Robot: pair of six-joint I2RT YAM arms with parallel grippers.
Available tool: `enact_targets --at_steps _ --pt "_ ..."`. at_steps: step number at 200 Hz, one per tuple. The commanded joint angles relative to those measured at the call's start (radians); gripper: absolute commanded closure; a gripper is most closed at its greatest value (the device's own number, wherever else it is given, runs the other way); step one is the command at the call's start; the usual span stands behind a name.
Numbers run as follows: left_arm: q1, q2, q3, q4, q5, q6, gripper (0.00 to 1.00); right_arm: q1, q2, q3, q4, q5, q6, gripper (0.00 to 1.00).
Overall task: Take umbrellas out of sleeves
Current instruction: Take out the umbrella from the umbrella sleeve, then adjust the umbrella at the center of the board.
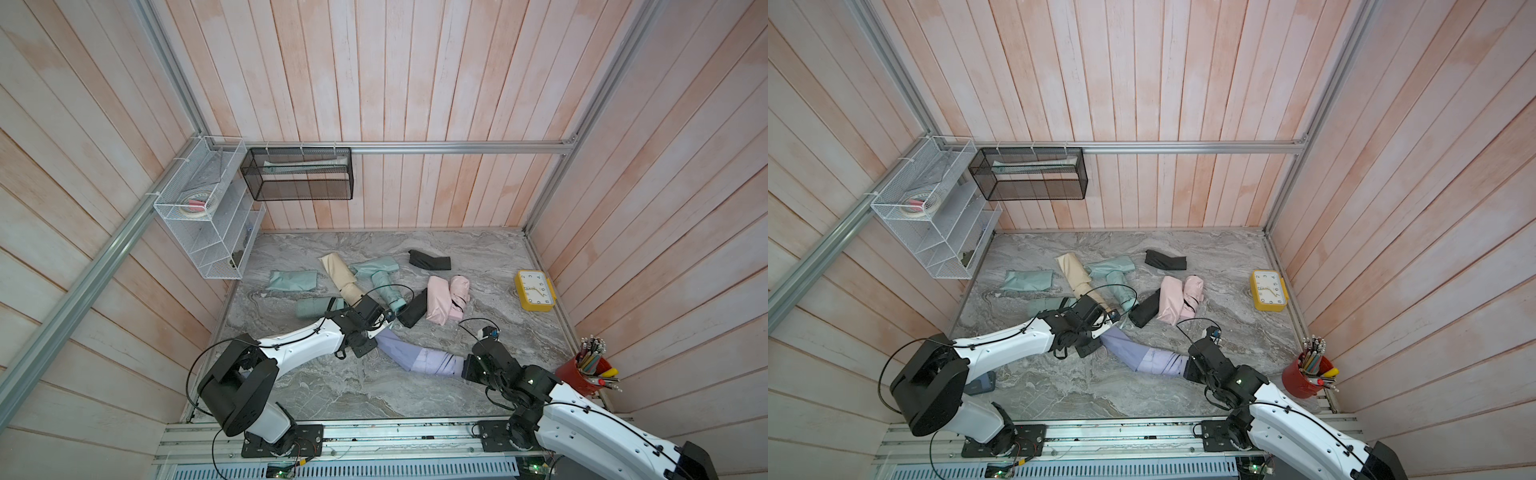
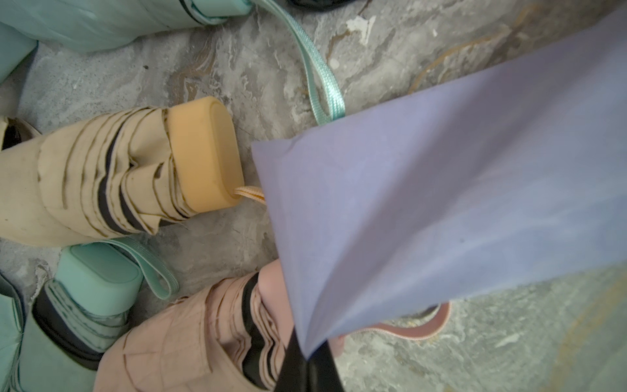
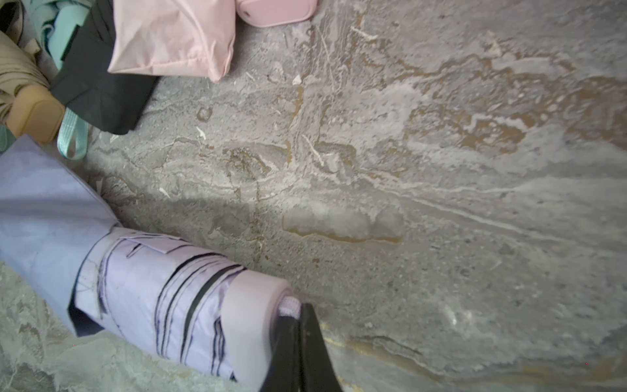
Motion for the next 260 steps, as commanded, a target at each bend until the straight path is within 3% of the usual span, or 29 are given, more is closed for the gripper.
enact_targets --at_steps 1,80,149,182,214,260 --pt "0.007 -0.024 0.006 0.001 -0.004 -0.013 1.0 -0.07 -0.019 -0.012 0.039 -0.036 -0.035 1.0" --pt "0.007 -0.025 0.006 -0.001 -0.002 -0.012 1.0 -0.345 -0.023 -0.033 0.115 -0.199 -0.117 1.0" --pt "0.003 -0.016 0.013 -0.004 0.012 -0.015 1.0 -0.37 -0.068 -0.026 0.093 -0.132 -0.097 1.0" --pt "-0.019 0.003 0.026 -0.007 0.032 -0.024 1.0 -0.45 -0.085 -0.039 0.113 -0.144 -0.103 0.99" --pt "-0.05 0.007 0.035 0.004 0.053 -0.029 1.0 -0.511 -0.025 -0.044 0.185 -0.184 -0.135 0.98" --pt "-0.088 0.028 0.083 -0.011 0.065 -0.048 1.0 -0.511 0.048 0.023 0.185 -0.112 -0.184 0.98"
